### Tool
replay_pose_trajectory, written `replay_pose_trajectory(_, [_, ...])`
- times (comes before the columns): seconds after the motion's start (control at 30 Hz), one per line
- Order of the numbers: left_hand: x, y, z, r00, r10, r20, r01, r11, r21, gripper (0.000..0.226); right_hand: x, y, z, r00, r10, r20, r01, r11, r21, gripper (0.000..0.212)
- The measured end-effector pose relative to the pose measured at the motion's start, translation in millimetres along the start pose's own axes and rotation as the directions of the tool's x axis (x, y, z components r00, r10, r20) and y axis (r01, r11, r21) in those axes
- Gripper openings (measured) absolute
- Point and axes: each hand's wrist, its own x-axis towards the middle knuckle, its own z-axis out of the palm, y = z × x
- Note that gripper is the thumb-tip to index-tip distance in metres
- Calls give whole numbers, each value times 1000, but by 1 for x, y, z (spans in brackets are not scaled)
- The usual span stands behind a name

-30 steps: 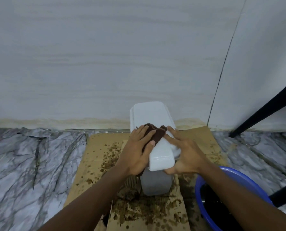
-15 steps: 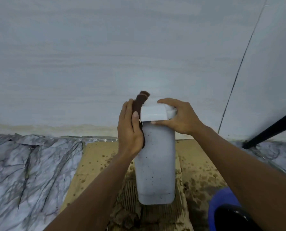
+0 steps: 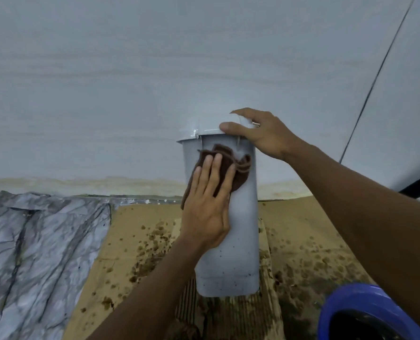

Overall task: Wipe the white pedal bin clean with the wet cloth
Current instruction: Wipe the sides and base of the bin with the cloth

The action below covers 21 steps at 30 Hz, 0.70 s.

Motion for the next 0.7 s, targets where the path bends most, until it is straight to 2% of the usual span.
replay_pose_trajectory(0.17, [18,12,0,994,-105,30,104,994,33,58,2,6,9,999,10,-46,-11,1000,-20,76])
replay_pose_trajectory(0.27, [-8,9,1,996,-5,92,-6,994,110,56,-1,8,6,1000,-1,-23,0,1000,-28,78])
replay_pose_trajectory(0.33, [-23,-2,-3,995,34,89,-43,994,101,56,-4,8,2,1000,-2,6,2,1000,-2,79])
replay_pose_trajectory(0.4, [-22,-8,-6,999,-26,34,24,998,62,56,-4,7,0,1000,7,20,-8,999,32,80])
replay_pose_trajectory(0.47, [-4,-3,-7,989,-143,-28,144,989,30,56,-1,5,3,1000,4,14,-5,999,37,79])
replay_pose_trajectory(0.53, [13,10,-3,974,-222,-37,224,973,50,57,1,6,6,1000,5,-13,-4,1000,23,79])
replay_pose_trajectory(0.6, [9,21,3,989,-142,33,139,987,84,58,1,9,3,999,20,-35,-19,999,35,78])
replay_pose_trajectory(0.7, [-31,16,9,967,156,200,-182,976,120,58,-3,13,-3,1000,26,-11,-25,998,63,73])
